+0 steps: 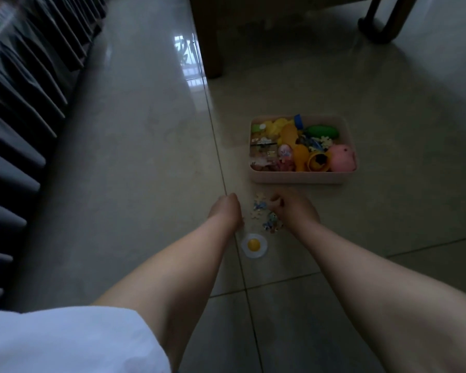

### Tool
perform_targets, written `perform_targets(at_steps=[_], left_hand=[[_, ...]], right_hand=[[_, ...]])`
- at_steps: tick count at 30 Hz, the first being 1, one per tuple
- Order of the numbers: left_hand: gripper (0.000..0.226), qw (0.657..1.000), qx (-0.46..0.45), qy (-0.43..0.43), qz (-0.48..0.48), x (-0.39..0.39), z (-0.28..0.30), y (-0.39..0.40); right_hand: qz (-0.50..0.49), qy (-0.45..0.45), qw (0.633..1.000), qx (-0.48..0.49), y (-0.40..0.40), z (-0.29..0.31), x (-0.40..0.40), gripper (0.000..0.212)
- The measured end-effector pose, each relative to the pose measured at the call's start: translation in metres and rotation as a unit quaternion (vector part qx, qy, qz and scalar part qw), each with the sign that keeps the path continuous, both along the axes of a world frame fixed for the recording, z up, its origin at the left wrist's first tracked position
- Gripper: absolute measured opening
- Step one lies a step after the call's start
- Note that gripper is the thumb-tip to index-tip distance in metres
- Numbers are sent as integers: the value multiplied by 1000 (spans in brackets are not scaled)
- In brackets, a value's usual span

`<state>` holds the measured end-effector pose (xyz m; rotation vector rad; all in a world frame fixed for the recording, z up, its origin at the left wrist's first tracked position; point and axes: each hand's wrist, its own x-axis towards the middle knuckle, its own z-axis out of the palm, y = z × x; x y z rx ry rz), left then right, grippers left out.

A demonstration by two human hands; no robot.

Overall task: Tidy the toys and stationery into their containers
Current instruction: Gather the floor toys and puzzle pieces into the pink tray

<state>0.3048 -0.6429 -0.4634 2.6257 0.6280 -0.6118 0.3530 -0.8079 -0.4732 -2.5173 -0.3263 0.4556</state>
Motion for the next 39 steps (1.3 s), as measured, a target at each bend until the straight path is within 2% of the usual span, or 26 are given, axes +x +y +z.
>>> perform_targets(at_steps=[2,4,8,13,17,20,23,25,27,29,30,32,35,39], left_hand=[[31,1000,12,-26,10,-5,-9,-5],[28,999,24,-33,9,-9,-14,-9],[30,1000,23,-16,-13,-11,-15,-11],[21,998,14,-47,-32,-14,-17,-13],[14,997,3,-79,18,-16,-17,-16],[18,997,10,-68,26,-14,-15,-17],[21,998,10,-53,23,-9,-17,-17],[22,999,-3,-49,10,-8,-17,-17],[21,999,-26,-38,-5,-8,-15,-17],[13,997,-62,-49,7,-5,-11,-16],[7,993,-87,-73,31,-2,-7,-15],[5,973,-152,-148,94,9,3,-17],[10,912,-274,-246,183,28,25,-29],[15,847,-379,-275,253,56,41,-45]], right_hand=[[-27,28,999,-9,-3,-5,0,33],[-10,55,998,-42,-4,-8,0,35],[21,69,996,-56,1,-13,-5,22],[3,71,996,-58,5,-12,-9,20],[-45,63,997,-11,3,-6,-4,16],[-76,-19,996,42,5,7,-2,22],[-141,-114,974,138,9,24,4,22],[-193,-120,954,195,11,35,15,27],[-233,-80,941,234,10,42,28,42],[-246,-68,946,202,5,41,33,51],[-244,-85,951,167,1,38,32,48],[-237,-123,956,124,-6,29,25,34],[-209,-114,967,91,-16,9,11,25],[-174,-45,982,62,-24,-2,4,23]])
